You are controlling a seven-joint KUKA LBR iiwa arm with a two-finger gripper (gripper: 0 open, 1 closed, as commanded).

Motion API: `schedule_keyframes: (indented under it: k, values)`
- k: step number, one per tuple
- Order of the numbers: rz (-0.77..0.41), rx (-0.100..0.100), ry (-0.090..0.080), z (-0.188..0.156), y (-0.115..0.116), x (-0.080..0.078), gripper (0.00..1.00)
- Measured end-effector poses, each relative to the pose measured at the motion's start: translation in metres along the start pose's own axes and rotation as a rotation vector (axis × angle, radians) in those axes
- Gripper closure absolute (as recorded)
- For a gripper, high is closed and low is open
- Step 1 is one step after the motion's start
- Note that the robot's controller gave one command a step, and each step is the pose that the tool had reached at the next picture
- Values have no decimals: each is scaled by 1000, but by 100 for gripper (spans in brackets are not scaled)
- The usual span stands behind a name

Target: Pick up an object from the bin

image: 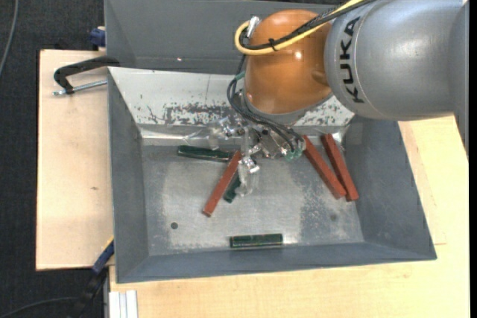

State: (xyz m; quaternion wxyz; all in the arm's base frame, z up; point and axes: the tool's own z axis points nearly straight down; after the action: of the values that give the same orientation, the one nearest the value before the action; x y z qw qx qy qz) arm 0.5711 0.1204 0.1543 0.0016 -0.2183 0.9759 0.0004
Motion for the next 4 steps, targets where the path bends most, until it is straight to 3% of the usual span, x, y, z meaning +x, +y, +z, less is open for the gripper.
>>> schedule_keyframes:
  k: [1, 2, 4]
  values:
    - [-219, 2, -4, 58, -11, -1, 0]
    - [-458, -2, 2, 83, -15, 5, 100]
    - [-458, -2, 1, 81, -14, 5, 100]
